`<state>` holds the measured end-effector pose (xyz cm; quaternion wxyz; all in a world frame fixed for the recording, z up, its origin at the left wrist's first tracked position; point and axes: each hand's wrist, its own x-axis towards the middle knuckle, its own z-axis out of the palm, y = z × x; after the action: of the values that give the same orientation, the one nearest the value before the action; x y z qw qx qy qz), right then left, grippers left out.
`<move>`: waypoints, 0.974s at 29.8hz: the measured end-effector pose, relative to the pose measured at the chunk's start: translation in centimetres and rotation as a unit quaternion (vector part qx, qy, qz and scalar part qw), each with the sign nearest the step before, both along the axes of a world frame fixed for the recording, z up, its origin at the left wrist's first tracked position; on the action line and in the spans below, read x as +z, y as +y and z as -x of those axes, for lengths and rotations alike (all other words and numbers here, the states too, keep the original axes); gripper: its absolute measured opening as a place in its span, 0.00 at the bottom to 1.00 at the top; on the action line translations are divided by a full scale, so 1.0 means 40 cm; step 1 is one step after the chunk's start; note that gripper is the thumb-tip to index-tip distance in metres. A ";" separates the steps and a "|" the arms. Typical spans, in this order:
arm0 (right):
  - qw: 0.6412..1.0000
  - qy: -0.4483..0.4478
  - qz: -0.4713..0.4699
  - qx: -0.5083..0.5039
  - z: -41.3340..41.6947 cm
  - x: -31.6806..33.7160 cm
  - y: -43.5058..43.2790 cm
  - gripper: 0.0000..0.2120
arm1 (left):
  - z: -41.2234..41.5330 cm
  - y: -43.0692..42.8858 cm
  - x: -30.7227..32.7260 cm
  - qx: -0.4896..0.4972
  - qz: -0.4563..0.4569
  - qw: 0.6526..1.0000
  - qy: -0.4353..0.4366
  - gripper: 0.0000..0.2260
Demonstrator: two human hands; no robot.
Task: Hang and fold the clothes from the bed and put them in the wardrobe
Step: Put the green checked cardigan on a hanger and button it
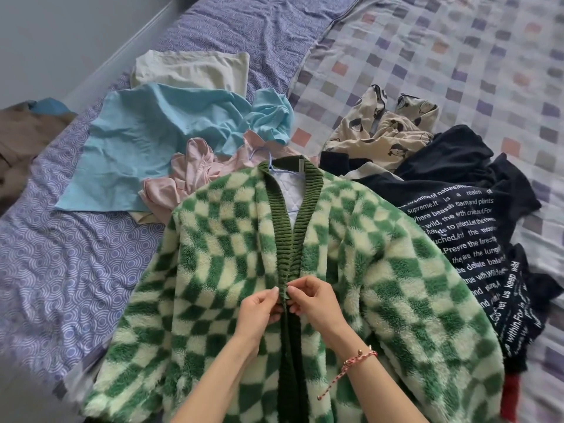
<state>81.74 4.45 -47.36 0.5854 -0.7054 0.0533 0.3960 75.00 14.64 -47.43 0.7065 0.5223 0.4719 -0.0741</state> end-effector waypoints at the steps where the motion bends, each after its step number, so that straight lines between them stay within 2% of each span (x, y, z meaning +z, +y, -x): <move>1: 1.000 -0.002 -0.003 0.003 -0.001 0.002 0.000 0.06 | -0.003 0.001 0.003 0.011 0.041 0.999 0.000 0.14; 3: 1.000 -0.005 -0.006 0.008 -0.002 -0.002 -0.001 0.07 | -0.005 0.000 -0.003 0.035 0.121 0.992 0.003 0.13; 6: 1.000 -0.022 0.003 0.011 -0.001 -0.006 -0.001 0.07 | -0.008 0.000 -0.012 0.070 0.183 0.981 0.008 0.09; 10: 0.996 -0.078 0.048 -0.010 0.014 -0.021 0.009 0.11 | -0.015 -0.008 -0.028 0.092 0.165 0.982 0.021 0.05; 16: 0.996 -0.073 0.051 0.014 0.025 -0.025 0.000 0.11 | -0.015 -0.017 -0.041 0.093 0.166 0.981 0.033 0.02; 18: 0.997 -0.057 0.049 -0.002 0.033 -0.029 0.000 0.10 | -0.016 -0.025 -0.041 0.064 0.118 0.990 0.039 0.03; 20: 0.997 -0.042 0.062 -0.017 0.039 -0.037 0.006 0.11 | -0.019 -0.035 -0.043 0.036 0.021 0.998 0.045 0.04; 23: 0.991 -0.030 0.107 -0.077 0.047 -0.046 0.024 0.07 | -0.022 -0.047 -0.052 -0.014 -0.132 0.990 0.045 0.07; 26: 0.967 0.026 0.138 -0.214 0.056 -0.055 0.038 0.08 | -0.017 -0.052 -0.055 -0.061 -0.187 0.980 0.022 0.09; 29: 0.943 0.053 0.159 -0.286 0.050 -0.074 0.048 0.08 | -0.018 -0.048 -0.053 -0.091 -0.221 0.971 0.004 0.10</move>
<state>79.75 6.36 -50.31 0.5504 -0.7225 0.3460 0.2354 75.70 12.73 -49.55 0.5615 0.7061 0.4300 -0.0341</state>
